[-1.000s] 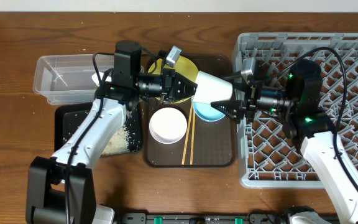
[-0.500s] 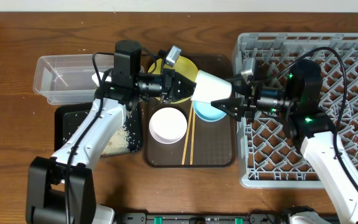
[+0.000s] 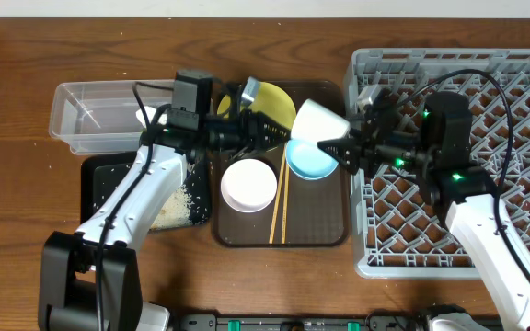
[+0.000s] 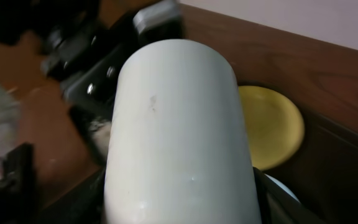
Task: Sort waste into correct bins and load items into the dishwasher rack
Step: 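Place the cup upside down in the dish rack with the right gripper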
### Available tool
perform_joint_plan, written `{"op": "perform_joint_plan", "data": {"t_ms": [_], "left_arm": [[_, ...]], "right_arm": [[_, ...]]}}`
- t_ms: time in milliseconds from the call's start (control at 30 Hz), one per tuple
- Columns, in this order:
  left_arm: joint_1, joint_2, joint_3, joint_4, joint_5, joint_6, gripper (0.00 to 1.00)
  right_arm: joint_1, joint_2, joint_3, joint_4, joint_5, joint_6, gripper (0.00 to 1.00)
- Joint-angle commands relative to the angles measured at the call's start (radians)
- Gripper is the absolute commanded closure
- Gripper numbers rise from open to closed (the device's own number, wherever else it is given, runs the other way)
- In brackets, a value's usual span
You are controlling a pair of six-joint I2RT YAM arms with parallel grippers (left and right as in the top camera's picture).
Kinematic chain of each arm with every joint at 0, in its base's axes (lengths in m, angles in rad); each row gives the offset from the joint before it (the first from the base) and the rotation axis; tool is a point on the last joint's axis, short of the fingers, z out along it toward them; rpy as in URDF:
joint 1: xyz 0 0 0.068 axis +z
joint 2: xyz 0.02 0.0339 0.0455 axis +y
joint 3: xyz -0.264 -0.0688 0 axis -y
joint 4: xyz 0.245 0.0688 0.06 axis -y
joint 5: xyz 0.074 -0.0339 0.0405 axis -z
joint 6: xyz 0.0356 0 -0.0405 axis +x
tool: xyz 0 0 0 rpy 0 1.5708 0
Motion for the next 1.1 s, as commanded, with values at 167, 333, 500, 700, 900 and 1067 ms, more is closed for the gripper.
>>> {"op": "perform_joint_plan", "data": {"t_ms": [167,333,500,700,900,1067], "left_arm": [[0.058,-0.042,0.005,-0.154,-0.370,0.187,0.65],[0.114,-0.135,0.005,-0.238,-0.470,0.236,0.65],[0.133,-0.260,0.005,-0.369,-0.707,0.266,0.65],[0.133,-0.366,0.005,-0.472,-0.867,0.267,0.65],[0.133,-0.376,0.005,-0.483,-0.866,0.266,0.65],[0.133,-0.376,0.005,-0.484,-0.866,0.266,0.65]], "right_arm": [[-0.118,-0.108,0.045,-0.177,0.222,0.027,0.63],[-0.203,-0.146,0.148,-0.447,0.425,0.039,0.80],[-0.274,-0.145,0.242,-0.692,0.679,0.110,0.99],[-0.367,-0.142,0.261,-0.874,0.899,0.240,0.99],[-0.441,-0.116,0.260,-1.034,0.922,0.282,0.99],[-0.474,-0.089,0.259,-1.112,1.025,0.336,0.99]]}}
